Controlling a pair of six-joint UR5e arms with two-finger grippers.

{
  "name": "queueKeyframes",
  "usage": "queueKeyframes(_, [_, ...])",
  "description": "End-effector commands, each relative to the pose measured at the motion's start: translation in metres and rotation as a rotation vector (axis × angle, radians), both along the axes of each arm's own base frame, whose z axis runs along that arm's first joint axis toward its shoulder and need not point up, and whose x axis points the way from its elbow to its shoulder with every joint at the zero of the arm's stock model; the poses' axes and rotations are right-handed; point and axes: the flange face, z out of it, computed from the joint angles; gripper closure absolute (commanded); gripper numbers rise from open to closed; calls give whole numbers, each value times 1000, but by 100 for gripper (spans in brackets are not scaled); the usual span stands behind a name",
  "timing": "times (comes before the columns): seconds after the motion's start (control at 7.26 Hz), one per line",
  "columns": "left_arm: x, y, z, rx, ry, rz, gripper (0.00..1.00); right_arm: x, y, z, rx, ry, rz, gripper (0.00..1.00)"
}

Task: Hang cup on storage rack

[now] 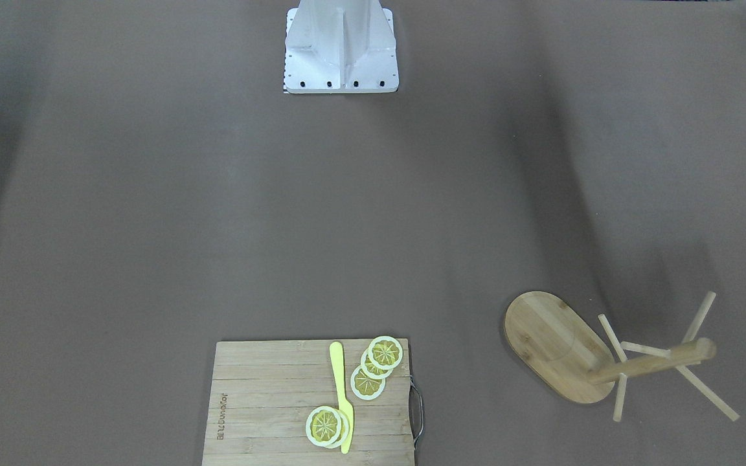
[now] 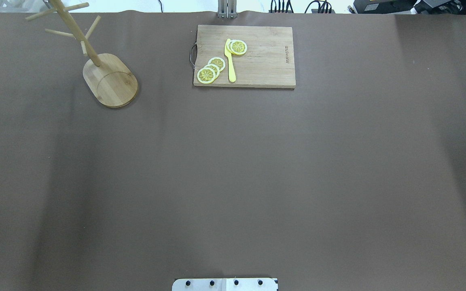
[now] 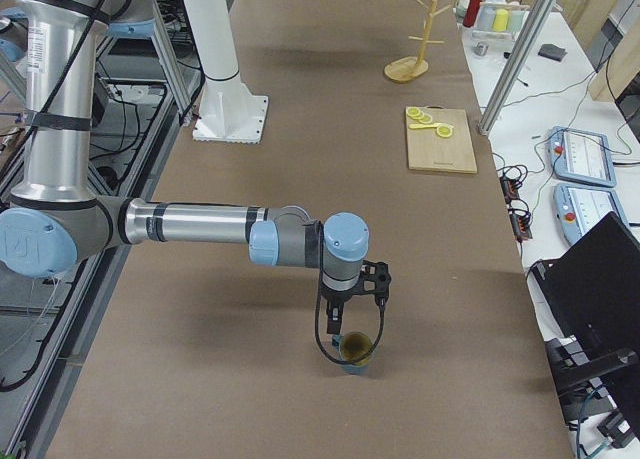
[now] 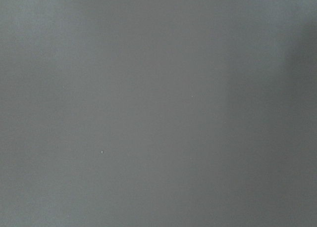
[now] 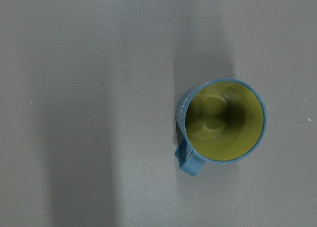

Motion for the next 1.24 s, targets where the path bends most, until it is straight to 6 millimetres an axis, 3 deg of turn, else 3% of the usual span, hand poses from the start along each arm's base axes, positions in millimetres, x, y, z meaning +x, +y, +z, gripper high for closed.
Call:
queueKeyframes(0.0, [0,-1,-2,5,2,0,2,-1,1,-1,1,-1,-1,0])
queueKeyframes(1.1, [1,5,10,-18,3,2,2,-1,3,3,-5,0,-3,0])
